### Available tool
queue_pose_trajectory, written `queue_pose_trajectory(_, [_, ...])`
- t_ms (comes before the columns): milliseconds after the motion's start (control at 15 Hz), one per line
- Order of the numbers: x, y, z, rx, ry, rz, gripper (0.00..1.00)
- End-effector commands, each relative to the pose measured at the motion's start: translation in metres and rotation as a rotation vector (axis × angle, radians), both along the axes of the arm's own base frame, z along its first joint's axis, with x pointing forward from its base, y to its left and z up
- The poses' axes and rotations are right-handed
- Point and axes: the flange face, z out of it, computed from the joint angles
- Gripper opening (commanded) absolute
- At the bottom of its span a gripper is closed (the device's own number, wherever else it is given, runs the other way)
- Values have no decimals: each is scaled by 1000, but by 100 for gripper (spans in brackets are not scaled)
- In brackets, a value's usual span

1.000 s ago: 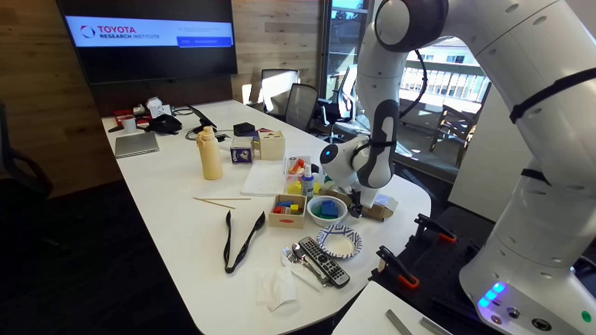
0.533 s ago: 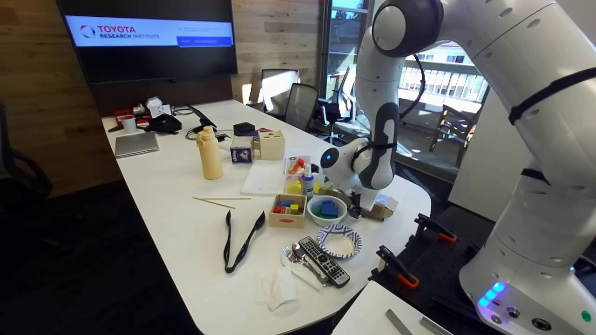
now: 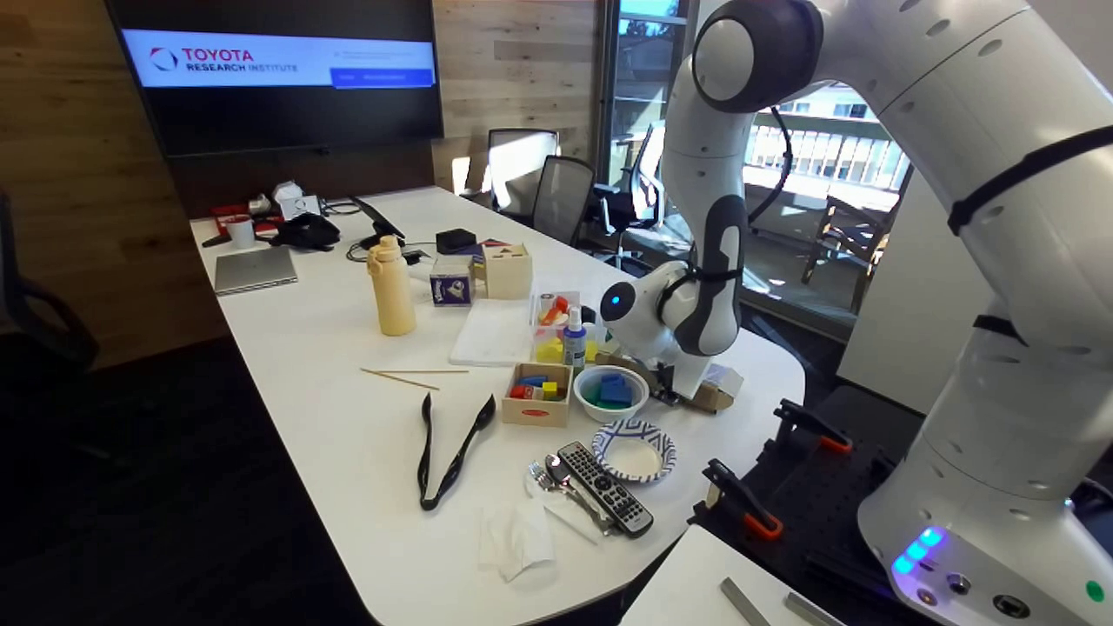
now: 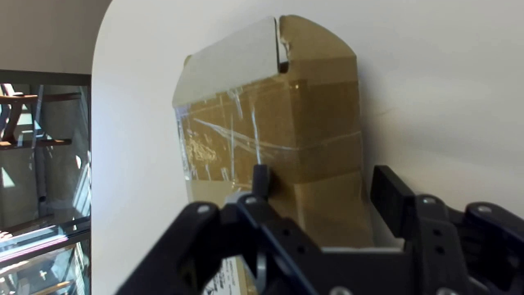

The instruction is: Open the brown box.

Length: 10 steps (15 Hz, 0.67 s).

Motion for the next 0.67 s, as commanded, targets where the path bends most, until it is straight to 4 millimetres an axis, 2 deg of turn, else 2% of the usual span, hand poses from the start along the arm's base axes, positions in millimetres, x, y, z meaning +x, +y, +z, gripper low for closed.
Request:
queue_pose_trajectory(0, [3,-5,-2,-6,-28,-7,35])
queue_pose_trajectory(67, [4,-6,-1,-10,-33,-11,30])
queue_pose_trajectory(200, [3,-8,-1,-12,-37,-13,27])
queue_pose_trajectory(333, [3,-9,0,-15,-37,-13,17])
queue_pose_trajectory(600, [2,-12,4,19,-12,-9,11])
